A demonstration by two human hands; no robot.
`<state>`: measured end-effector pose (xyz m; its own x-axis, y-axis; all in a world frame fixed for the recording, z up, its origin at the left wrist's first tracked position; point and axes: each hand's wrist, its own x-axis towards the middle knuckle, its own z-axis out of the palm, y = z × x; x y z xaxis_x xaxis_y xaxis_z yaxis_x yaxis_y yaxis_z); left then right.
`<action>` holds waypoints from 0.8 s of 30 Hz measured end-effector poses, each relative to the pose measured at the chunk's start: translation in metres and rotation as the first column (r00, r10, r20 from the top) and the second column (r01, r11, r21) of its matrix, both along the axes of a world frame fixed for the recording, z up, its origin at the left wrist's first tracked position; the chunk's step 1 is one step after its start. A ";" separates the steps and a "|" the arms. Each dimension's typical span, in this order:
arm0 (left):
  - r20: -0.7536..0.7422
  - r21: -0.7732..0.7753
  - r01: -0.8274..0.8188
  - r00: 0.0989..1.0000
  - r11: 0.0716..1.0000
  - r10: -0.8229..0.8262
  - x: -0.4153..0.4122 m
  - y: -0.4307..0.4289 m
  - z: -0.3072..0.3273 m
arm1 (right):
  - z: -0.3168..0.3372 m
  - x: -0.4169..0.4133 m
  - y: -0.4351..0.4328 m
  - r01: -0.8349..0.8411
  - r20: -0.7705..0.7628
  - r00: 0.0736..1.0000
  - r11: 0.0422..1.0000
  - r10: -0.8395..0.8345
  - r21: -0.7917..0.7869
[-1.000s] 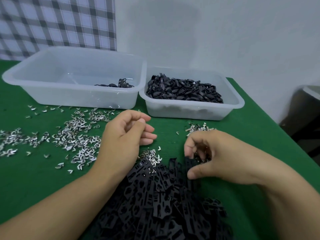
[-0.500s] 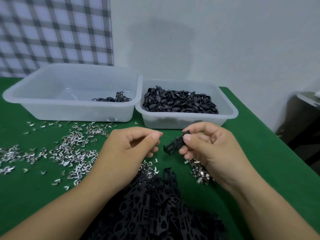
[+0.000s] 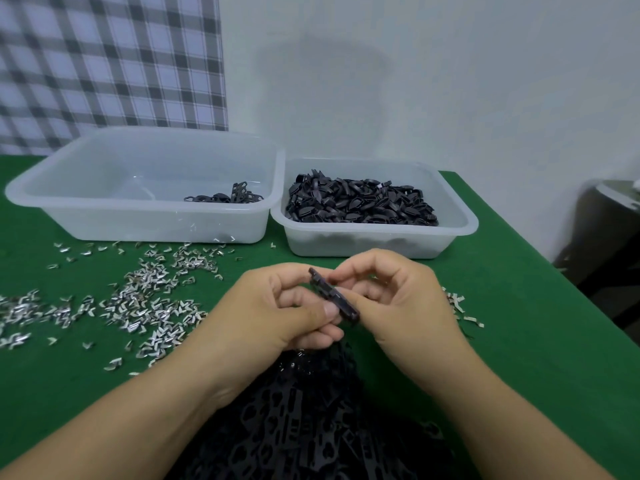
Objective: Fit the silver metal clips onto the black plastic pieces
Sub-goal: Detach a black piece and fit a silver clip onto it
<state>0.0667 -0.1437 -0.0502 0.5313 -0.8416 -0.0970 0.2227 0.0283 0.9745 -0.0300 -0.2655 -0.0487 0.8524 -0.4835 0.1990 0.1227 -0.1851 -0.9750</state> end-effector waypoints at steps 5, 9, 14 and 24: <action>0.053 -0.008 -0.093 0.994 0.996 0.093 0.003 0.000 -0.001 | -0.001 0.002 0.002 0.075 -0.015 0.997 0.997 -0.075 -0.008; 0.010 0.016 -0.198 0.980 0.980 0.198 0.009 -0.001 -0.005 | 0.004 -0.003 -0.007 0.028 0.071 0.997 0.989 -0.038 0.145; 0.054 -0.006 -0.151 0.987 0.988 0.151 0.008 -0.001 -0.006 | 0.006 -0.004 -0.010 0.057 0.039 0.998 0.998 -0.055 -0.036; -0.018 -0.061 -0.318 0.948 0.946 0.317 0.016 -0.001 -0.016 | 0.001 -0.013 -0.044 0.275 -0.178 0.893 0.813 -0.414 -0.514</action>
